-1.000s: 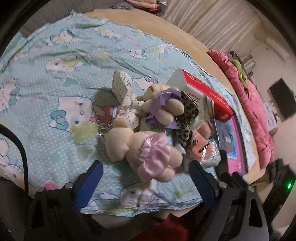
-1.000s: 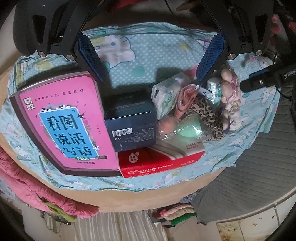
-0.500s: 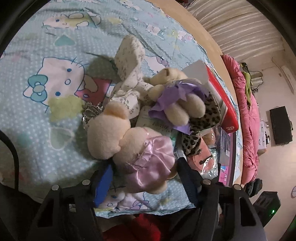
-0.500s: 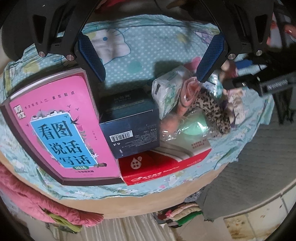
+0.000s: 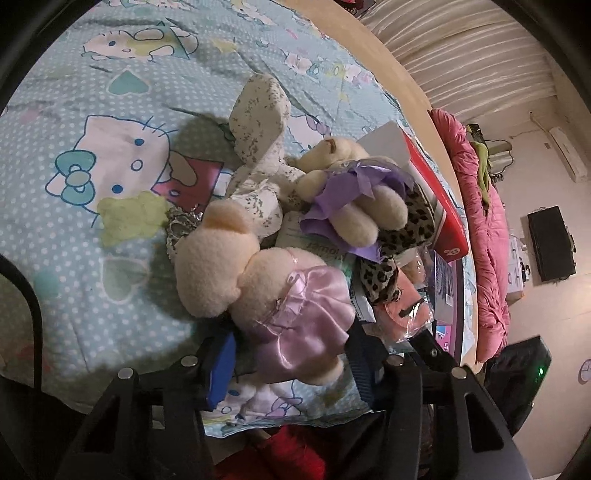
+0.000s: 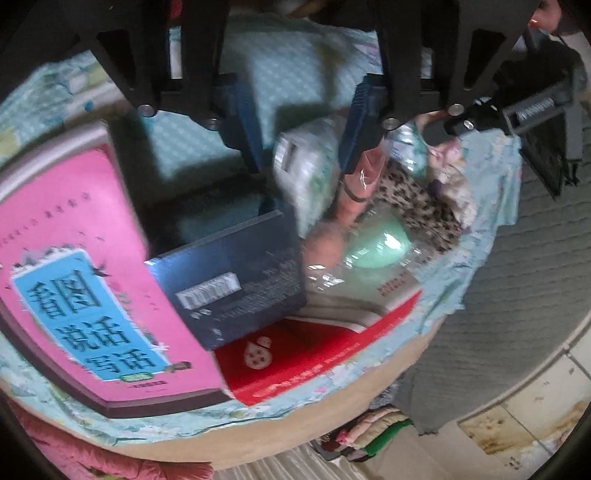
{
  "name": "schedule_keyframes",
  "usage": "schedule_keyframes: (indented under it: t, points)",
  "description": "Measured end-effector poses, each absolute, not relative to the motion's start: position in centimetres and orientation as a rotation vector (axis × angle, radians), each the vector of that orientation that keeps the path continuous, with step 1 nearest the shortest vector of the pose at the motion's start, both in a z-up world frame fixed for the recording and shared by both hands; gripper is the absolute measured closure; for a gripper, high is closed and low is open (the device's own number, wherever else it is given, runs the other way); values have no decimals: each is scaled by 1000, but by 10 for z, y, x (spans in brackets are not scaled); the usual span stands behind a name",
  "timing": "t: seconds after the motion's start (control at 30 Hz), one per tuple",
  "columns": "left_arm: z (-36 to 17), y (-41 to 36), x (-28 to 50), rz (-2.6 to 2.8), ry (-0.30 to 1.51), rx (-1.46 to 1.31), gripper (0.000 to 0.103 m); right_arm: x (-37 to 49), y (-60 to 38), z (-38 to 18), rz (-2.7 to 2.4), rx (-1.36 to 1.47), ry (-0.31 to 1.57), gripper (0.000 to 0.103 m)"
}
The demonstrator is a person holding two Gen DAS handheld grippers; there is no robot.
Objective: Organize soft objects
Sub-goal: 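Grasp the white wet-wipes pack with the right tool while the left tool grasps the pink-dress teddy bear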
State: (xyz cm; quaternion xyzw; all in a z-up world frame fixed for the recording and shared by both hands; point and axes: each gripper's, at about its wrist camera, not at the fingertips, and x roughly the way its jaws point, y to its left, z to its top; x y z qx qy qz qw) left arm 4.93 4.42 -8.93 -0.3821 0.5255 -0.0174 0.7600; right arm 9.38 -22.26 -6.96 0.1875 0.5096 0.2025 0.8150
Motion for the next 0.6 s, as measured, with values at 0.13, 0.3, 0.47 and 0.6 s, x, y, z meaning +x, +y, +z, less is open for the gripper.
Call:
schedule_keyframes:
  t: [0.13,0.3,0.47,0.6]
  points:
    - [-88,48,44,-42,1135,-819,58,100,-223,-77,467,450,1107,79]
    - [-85,51,37,-43,1128,-794,61,94,-225,-66,487,375,1048,86]
    - [-67,51,26,-40,1092,-756,61,77,-224,-47,492,278,978,86]
    - [-51,48,21,-40,1060,-708,61,69,-234,-30,477,251,919,86]
